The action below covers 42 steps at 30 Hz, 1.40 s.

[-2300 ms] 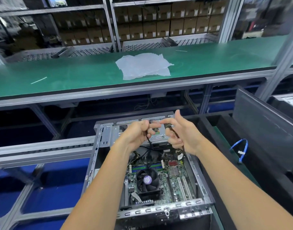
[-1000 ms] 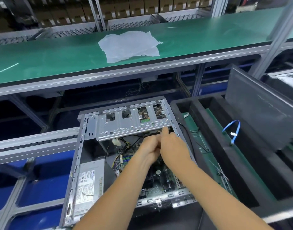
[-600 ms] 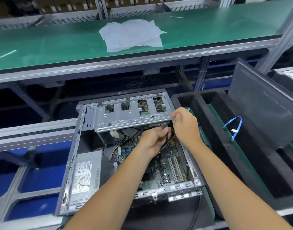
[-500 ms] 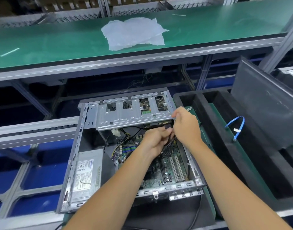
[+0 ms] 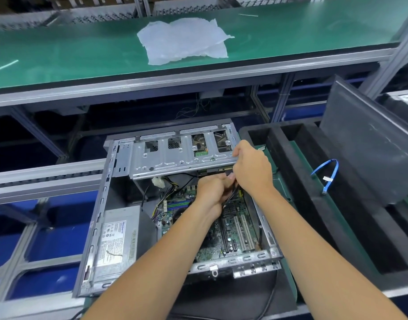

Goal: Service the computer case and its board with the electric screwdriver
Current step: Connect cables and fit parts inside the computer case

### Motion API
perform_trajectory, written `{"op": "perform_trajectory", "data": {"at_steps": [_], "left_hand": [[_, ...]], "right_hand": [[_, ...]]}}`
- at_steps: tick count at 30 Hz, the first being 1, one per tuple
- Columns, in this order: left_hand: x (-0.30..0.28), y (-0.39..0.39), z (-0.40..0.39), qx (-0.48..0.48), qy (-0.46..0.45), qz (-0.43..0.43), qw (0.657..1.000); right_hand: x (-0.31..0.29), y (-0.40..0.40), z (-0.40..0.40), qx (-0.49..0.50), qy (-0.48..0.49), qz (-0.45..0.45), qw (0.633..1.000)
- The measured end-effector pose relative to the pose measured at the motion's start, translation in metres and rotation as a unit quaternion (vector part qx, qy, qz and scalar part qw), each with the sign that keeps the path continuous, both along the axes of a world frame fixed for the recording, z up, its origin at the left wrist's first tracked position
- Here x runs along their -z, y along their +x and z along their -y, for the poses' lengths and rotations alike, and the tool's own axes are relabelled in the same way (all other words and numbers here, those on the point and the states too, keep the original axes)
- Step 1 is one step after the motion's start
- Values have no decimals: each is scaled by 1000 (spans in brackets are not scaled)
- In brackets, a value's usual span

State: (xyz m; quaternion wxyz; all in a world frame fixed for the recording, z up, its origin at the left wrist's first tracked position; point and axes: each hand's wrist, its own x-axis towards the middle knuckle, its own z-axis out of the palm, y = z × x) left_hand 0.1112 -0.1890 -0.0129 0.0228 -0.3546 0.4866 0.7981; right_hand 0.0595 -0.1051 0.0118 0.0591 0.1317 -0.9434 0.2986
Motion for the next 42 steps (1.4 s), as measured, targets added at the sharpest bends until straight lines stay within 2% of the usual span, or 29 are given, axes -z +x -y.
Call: {"op": "perform_trajectory", "data": {"at_steps": [6,12,23,42], "left_hand": [[2,2,-4,2,-19,-19,1000],[3,2,-4,-16,-11,-21,1000],[3,3,-5,18,-68,-45,997],[-5,8,-9,-23,-34,-45,998]], "right_hand": [[1,-2,-3,15,-40,14,999],[-1,-2,-3,15,-48,24,998],[-1,-3,-4,13,-48,18,999],[-1,-2,-3,21,-50,24,998]]}}
